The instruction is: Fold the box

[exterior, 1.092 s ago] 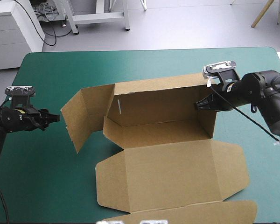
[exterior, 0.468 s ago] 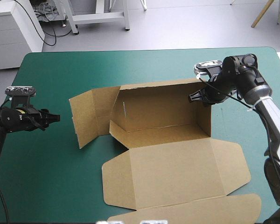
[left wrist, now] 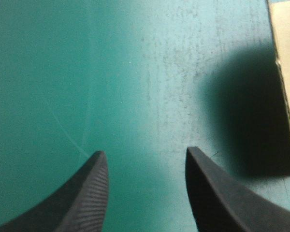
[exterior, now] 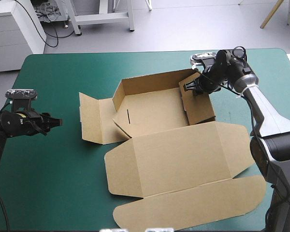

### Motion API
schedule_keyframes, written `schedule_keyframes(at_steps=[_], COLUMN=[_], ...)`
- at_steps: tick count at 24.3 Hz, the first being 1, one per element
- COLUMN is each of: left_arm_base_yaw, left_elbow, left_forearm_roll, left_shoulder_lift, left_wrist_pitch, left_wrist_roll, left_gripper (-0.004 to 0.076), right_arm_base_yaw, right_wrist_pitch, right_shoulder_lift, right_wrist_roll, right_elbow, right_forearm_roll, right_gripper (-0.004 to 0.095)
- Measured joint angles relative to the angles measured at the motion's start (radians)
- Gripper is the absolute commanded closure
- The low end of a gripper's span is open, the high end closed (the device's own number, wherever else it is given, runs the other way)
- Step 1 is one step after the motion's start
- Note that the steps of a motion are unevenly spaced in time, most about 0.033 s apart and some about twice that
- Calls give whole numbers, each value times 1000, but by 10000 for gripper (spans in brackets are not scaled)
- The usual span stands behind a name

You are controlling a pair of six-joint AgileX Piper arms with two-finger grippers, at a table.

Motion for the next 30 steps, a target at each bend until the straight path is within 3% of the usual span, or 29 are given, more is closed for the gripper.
schedule_keyframes(at_steps=[4, 14, 20, 27, 30], left_arm_base_yaw=[0, 0, 0, 0, 0], left_elbow=[0, 0, 0, 0, 1], left_forearm_roll=[-1, -2, -12, -27, -33], left_shoulder_lift=[0, 0, 0, 0, 0], left_wrist_pitch=[0, 3, 3, 2, 1], left_wrist_roll=[5, 27, 31, 40, 42], left_gripper=[388, 388, 388, 390, 390], right_arm_base_yaw=[0, 0, 21, 42, 61], right_wrist_pitch=[-29, 103, 111, 114, 113], right_shoulder_lift=[1, -204, -327, -295, -238], right_wrist_roll=[1, 17, 17, -28, -40], right_elbow=[-34, -76, -75, -75, -75], right_forearm_roll=[-4, -79, -7, -42, -52], right_gripper=[345, 345, 341, 87, 85])
